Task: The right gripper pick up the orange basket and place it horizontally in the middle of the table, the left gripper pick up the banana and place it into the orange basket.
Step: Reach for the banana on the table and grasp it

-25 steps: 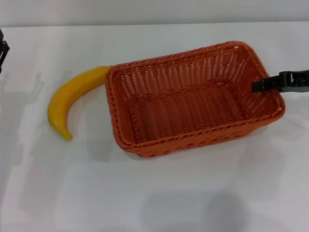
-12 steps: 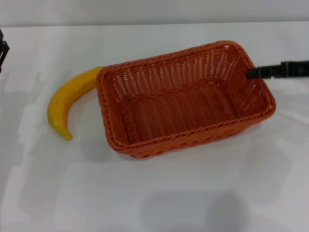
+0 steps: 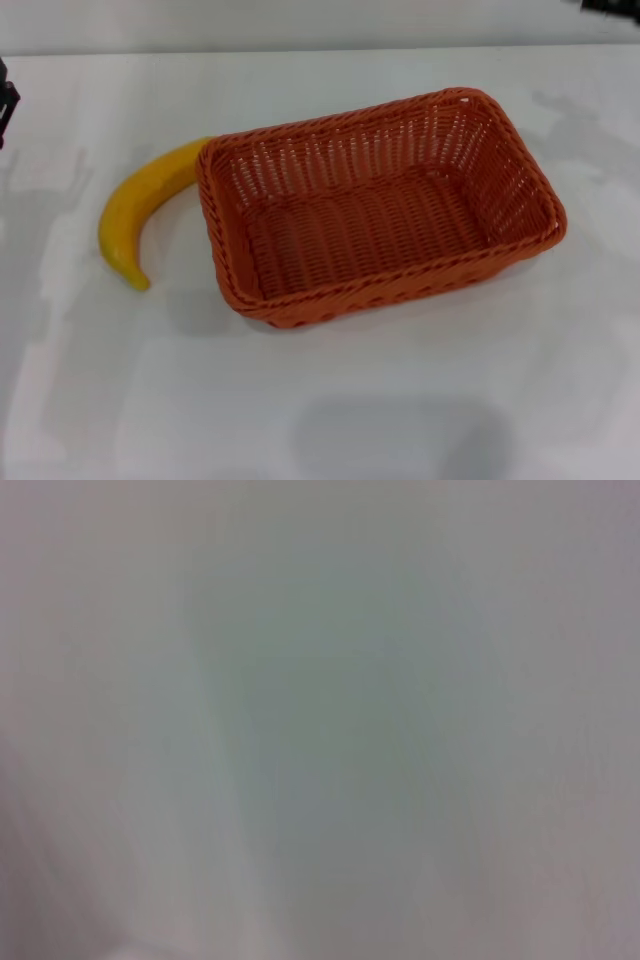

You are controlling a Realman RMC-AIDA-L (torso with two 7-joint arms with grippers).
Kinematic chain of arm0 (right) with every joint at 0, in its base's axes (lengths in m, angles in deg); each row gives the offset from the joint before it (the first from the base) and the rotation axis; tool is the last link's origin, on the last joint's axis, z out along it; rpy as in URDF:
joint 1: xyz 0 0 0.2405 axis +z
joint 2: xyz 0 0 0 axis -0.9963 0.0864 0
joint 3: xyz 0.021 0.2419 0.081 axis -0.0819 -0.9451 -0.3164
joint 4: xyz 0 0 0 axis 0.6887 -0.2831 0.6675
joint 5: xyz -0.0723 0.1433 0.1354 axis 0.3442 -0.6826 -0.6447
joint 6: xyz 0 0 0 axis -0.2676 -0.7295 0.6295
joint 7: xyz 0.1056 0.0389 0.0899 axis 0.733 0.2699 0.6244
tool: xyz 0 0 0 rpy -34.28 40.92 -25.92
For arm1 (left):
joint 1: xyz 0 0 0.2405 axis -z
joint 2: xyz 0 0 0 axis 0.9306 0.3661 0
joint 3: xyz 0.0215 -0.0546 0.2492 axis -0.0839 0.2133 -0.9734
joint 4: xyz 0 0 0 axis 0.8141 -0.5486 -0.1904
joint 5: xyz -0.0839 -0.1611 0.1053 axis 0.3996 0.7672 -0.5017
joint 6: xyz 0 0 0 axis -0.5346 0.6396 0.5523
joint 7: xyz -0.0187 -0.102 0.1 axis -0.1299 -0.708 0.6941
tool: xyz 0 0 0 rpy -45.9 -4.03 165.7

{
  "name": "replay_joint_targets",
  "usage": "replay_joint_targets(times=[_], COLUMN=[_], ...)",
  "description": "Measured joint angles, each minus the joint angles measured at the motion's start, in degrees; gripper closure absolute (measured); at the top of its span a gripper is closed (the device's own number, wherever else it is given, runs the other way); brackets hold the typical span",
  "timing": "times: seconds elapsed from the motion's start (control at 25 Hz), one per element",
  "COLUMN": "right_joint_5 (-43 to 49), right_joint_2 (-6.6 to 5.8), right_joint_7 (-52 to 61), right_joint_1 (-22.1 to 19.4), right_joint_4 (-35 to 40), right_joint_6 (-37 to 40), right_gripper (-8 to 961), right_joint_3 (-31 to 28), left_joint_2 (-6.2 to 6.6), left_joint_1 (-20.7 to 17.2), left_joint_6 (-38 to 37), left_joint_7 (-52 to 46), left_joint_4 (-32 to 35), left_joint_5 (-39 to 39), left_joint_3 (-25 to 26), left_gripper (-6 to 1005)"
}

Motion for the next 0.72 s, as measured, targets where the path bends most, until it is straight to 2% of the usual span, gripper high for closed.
replay_joint_targets(times=[0.2, 0.36, 0.4, 0.48, 0.52, 0.56, 0.64, 0.72], right_joint_5=[-20.05, -32.31, -34.79, -36.85, -40.46, -40.6, -41.19, -41.18], right_joint_2=[0.08, -0.22, -0.28, -0.33, -0.38, -0.38, -0.5, -0.76], right_joint_7=[-19.0, -29.77, -32.25, -34.12, -37.03, -37.1, -37.3, -37.37], right_joint_1=[-5.08, -8.92, -9.75, -10.33, -11.62, -11.69, -11.92, -11.98], right_joint_4=[-1.77, -5.86, -7.72, -9.27, -13.81, -14.21, -17.42, -19.84], right_joint_6=[3.27, 10.26, 12.04, 13.44, 15.44, 15.51, 15.59, 15.68], right_gripper=[84, 84, 84, 84, 84, 84, 83, 83], right_joint_3=[0.38, -0.48, -0.73, -0.87, -1.67, -1.84, -3.62, -5.23], left_joint_2=[-0.24, -0.16, 0.15, 0.46, 0.78, 1.51, 2.5, 4.44], left_joint_1=[-0.54, -2.24, -3.5, -3.74, -3.7, -3.49, -3.25, -2.33], left_joint_6=[-0.54, -1.26, -2.36, -3.94, -5.37, -8.09, -10.76, -14.47], left_joint_7=[-1.02, -6.21, -14.4, -20.86, -25.53, -33.47, -40.96, -52.12], left_joint_4=[0.75, 3.13, 5.3, 5.99, 6.17, 6.21, 6.23, 6.24], left_joint_5=[3.47, 6.31, 7.65, 7.97, 7.74, 6.73, 5.33, 1.51], left_joint_3=[0.91, 0.94, 0.97, 1.01, 1.0, 0.98, 0.98, 0.99], left_gripper=[186, 187, 187, 188, 188, 188, 188, 189])
